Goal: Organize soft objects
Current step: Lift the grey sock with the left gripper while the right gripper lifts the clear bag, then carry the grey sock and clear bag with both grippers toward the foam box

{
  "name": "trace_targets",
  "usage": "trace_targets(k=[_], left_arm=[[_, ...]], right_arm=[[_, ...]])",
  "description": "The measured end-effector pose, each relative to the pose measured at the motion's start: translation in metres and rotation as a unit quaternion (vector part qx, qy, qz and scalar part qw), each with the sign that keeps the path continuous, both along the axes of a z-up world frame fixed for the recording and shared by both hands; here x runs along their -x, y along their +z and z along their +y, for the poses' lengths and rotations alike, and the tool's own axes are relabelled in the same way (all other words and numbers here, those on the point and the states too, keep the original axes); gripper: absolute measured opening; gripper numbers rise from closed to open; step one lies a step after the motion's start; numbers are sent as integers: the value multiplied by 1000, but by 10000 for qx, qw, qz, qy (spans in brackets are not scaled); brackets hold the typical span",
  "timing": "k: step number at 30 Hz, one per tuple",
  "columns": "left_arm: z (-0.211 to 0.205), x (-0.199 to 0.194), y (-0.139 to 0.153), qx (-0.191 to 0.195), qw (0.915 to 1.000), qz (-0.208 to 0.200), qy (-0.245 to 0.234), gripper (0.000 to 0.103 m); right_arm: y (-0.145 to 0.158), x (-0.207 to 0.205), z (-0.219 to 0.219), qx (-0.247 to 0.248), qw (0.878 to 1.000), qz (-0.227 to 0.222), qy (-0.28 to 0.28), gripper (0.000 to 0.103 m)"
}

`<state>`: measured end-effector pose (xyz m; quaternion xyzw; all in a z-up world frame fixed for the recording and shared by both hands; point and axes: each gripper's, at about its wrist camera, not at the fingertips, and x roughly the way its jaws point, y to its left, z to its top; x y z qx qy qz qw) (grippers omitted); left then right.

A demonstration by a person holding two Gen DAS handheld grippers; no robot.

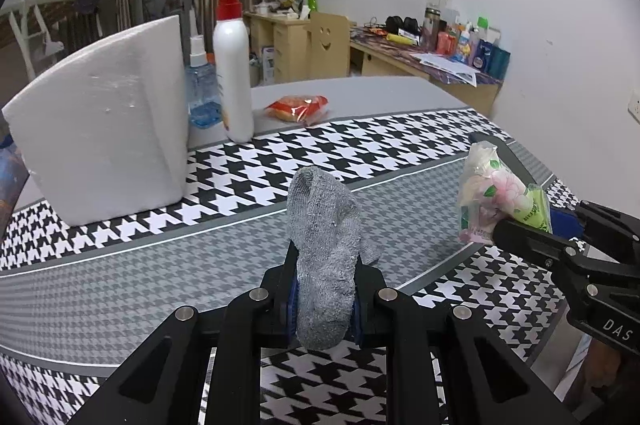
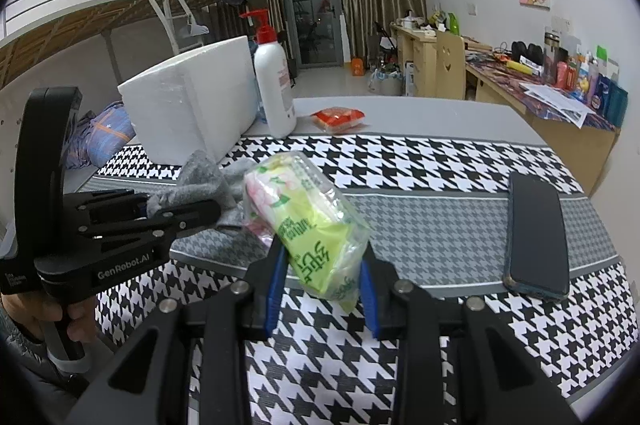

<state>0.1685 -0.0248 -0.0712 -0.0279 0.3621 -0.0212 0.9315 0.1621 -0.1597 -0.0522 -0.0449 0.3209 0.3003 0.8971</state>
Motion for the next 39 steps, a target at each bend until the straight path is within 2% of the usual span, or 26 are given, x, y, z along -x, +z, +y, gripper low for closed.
trace_targets(k=[24,39], left_arm=[[45,37,21,-72,9992,-256,314,21],[79,53,40,-236,9960,-588,630,21]], right_arm=[[22,19,41,-61,9994,-287,182,38],[38,30,73,-159,9983,-464,301,38]])
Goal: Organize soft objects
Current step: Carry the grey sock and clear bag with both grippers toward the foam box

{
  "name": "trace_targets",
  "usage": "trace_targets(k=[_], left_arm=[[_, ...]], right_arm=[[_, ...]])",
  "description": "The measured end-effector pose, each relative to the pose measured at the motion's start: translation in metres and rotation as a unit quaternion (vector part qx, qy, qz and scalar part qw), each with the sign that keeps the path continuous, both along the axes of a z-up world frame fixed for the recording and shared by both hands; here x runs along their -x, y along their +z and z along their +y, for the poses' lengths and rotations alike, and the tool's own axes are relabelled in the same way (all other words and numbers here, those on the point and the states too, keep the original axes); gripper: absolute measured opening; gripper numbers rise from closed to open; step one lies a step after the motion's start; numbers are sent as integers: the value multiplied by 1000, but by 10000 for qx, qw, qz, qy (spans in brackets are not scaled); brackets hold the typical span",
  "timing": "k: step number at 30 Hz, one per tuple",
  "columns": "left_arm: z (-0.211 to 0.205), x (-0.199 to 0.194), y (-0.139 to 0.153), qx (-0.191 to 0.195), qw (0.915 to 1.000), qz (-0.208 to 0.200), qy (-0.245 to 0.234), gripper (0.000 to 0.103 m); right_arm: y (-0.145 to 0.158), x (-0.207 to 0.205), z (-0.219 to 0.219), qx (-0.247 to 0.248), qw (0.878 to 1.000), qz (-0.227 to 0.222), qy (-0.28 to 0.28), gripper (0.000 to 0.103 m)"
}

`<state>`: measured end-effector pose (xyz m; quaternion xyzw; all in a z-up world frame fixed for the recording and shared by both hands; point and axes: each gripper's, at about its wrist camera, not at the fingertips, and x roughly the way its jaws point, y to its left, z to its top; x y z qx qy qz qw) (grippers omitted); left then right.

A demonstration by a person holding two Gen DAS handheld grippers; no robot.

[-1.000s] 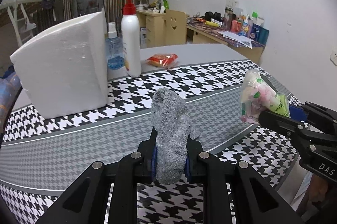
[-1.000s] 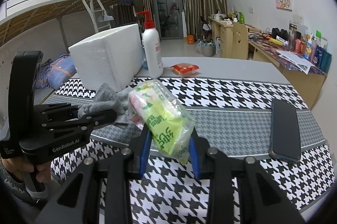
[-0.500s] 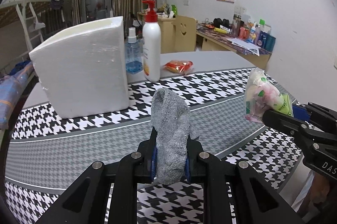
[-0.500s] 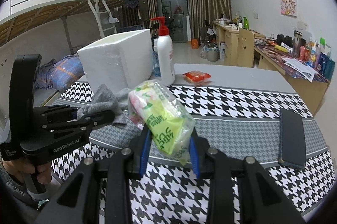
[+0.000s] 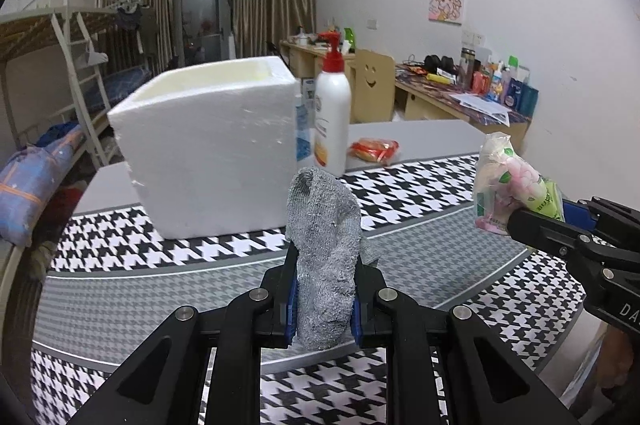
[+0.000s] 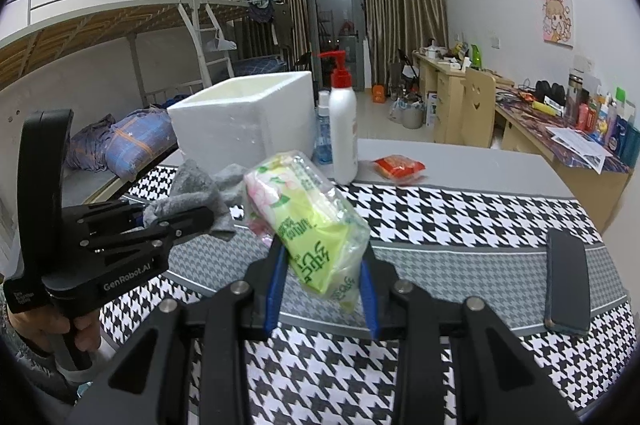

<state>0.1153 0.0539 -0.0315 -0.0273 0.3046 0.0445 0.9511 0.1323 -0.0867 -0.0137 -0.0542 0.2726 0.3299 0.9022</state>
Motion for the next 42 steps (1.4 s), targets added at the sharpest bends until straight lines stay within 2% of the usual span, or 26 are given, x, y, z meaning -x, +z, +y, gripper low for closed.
trace_targets(k=[17,29,42], left_arm=[[30,6,28,-152,9989,-393,180,21],[33,5,53,-340,9968,-694,213,21],[46,1,73,-493,9923,-1015,504,21]], right_arm=[[21,2,34,-4,9997,-244,-16,38],[44,-3,43,-157,9990,-425,-55,38],[65,-11,53,-204,9977,-641,49,38]])
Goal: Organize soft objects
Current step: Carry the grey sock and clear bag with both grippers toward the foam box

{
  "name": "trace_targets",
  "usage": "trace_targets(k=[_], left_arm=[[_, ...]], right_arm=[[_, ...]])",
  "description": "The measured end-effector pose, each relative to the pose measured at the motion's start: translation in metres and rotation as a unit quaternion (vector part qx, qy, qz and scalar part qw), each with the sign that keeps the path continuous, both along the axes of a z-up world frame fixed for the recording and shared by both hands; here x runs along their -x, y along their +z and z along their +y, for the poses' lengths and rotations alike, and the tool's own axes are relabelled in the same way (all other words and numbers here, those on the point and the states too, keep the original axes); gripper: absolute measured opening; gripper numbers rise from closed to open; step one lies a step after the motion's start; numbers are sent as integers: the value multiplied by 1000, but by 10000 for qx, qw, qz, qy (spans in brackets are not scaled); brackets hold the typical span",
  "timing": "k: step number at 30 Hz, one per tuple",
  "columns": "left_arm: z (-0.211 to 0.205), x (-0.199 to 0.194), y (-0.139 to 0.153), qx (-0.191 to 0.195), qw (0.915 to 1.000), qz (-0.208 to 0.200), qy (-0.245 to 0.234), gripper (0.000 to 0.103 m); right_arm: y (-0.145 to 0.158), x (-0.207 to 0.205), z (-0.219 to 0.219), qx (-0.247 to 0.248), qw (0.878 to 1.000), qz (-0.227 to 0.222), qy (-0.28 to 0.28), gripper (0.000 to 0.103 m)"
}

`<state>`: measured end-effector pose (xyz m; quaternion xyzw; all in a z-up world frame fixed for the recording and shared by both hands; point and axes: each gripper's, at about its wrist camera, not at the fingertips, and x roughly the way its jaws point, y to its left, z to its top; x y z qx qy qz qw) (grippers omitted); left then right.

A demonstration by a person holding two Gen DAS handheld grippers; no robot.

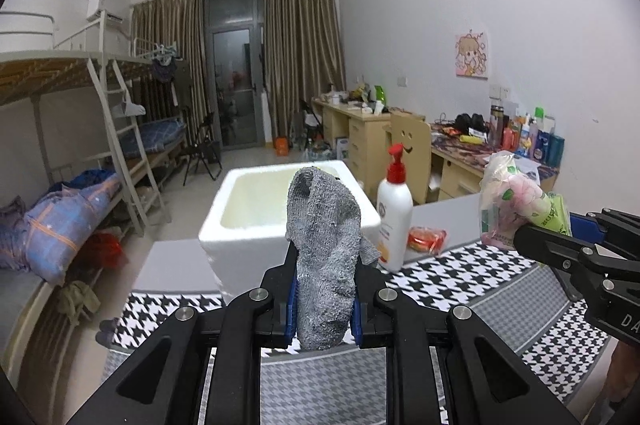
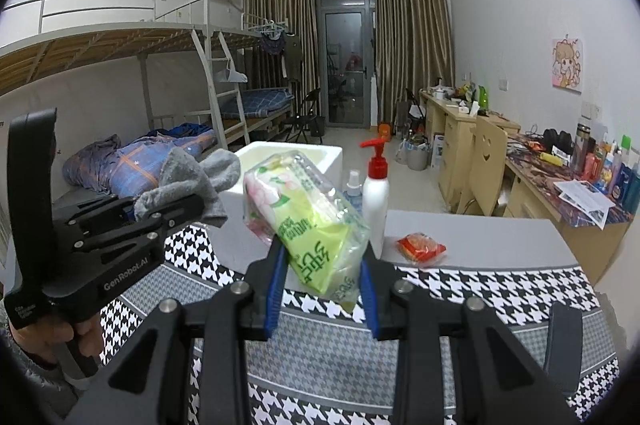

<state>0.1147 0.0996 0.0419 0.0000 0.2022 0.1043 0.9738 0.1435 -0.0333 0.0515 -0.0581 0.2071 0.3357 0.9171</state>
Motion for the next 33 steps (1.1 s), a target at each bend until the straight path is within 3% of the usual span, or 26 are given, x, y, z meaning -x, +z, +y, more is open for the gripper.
trace_targets(k=[14,33], left_arm=[[12,-11,14,-252,9993,-153,225,21],[32,-39,30,-49,9995,-204,233,21]], right_arm=[[20,-13,19,-10,9998,-164,-89,38],[29,-34,43,19,9998,-210,-11,38]])
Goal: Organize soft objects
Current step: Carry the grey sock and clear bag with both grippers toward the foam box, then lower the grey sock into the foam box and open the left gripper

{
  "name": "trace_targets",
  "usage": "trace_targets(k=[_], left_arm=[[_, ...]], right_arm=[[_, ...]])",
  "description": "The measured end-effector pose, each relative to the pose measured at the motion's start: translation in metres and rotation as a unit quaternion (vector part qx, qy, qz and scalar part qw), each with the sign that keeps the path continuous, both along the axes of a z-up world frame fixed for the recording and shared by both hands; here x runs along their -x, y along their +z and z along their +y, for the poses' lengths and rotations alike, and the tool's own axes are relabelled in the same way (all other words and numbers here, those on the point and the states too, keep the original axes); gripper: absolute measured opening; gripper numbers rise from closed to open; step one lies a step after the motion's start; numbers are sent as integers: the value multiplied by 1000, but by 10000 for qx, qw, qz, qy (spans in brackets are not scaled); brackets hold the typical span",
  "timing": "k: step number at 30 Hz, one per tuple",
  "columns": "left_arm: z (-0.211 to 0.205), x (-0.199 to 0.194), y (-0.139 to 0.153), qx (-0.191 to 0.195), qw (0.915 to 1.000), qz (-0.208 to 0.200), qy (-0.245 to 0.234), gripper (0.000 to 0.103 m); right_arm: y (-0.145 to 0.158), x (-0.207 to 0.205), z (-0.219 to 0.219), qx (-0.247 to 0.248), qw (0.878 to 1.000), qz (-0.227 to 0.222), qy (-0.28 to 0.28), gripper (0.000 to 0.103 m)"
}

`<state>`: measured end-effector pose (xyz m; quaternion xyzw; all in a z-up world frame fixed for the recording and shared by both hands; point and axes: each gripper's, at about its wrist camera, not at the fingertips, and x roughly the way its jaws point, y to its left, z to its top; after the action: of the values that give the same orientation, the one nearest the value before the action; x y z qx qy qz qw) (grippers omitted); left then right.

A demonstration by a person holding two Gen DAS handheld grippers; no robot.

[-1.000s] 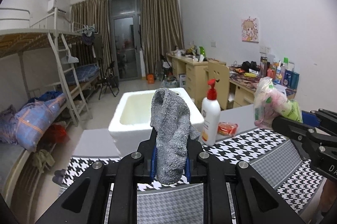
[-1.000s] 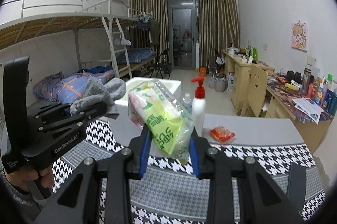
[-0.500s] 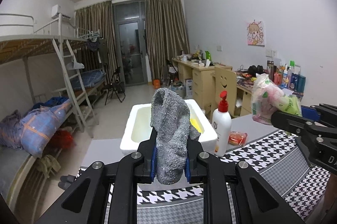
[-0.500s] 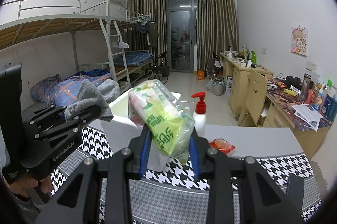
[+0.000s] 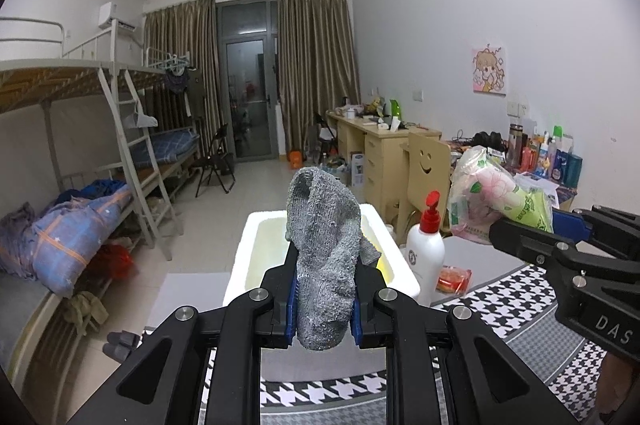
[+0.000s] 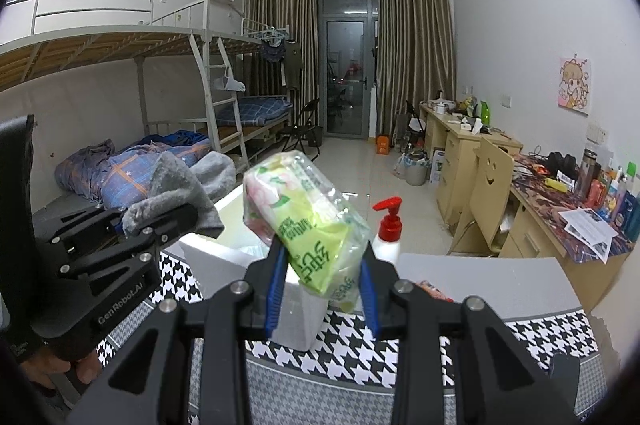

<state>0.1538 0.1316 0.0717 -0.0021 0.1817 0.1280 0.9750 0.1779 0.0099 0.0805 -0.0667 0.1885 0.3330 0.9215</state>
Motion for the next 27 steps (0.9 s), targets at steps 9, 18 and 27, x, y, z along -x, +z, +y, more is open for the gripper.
trace_targets(k=[9,18,27], left_arm=[[12,-18,-2,147,9999,83,2,21],[23,-41,-8,257,9992,291,-74,21],[33,-67,-20,356,9976,573,-162,21]], right_arm=[[0,-23,10,-75,9998,185,-87,38],[1,-37,20,-35,9996,252,-108,38],[-5,-46,28,76,9992,382,-135,38]])
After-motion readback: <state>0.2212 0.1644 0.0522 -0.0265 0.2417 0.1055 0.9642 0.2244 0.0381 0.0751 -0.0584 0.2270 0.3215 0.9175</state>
